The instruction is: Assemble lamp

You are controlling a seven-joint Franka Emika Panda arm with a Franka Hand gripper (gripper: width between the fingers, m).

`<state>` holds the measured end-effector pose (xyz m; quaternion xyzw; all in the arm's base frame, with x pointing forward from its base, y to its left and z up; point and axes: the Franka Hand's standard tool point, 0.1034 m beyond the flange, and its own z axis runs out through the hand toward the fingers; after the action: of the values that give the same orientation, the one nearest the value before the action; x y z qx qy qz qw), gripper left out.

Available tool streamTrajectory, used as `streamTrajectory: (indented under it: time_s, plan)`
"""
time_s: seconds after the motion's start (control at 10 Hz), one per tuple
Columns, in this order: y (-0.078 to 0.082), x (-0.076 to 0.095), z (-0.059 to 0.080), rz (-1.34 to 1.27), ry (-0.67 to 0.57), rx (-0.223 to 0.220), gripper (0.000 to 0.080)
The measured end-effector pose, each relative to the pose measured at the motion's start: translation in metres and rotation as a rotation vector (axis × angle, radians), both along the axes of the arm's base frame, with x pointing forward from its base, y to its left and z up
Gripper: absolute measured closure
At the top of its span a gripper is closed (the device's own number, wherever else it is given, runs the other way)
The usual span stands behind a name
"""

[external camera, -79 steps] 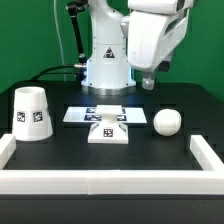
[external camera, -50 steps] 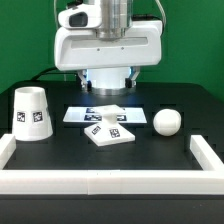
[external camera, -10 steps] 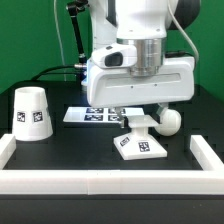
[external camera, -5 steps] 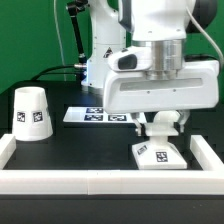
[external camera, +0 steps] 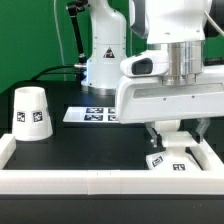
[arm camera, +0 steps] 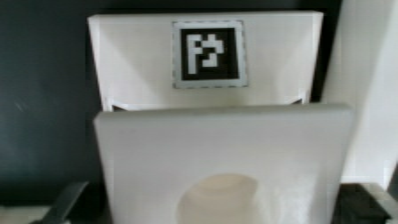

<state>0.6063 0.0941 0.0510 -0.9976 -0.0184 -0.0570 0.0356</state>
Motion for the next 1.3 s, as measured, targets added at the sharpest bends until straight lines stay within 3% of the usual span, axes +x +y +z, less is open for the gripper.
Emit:
streamTrajectory:
  time_s: [0.2,0.5,0.6,0.7,1.0,1.3]
  plan:
    - [0.008,0.010,0.000,-0.028,0.009,0.006,0.0264]
    - [0.008,0.007,0.000,-0.004,0.014,0.002,0.0261]
    - [0.008,0.005,0.001,0.000,0.017,0.001,0.0126]
    - [0.007,0.000,0.003,0.013,0.019,-0.002,0.0126]
    - [-0.003,-0.034,0.019,0.076,0.036,-0.017,0.0101]
    - [-0.032,-0.084,0.051,0.147,0.045,-0.038,0.0101]
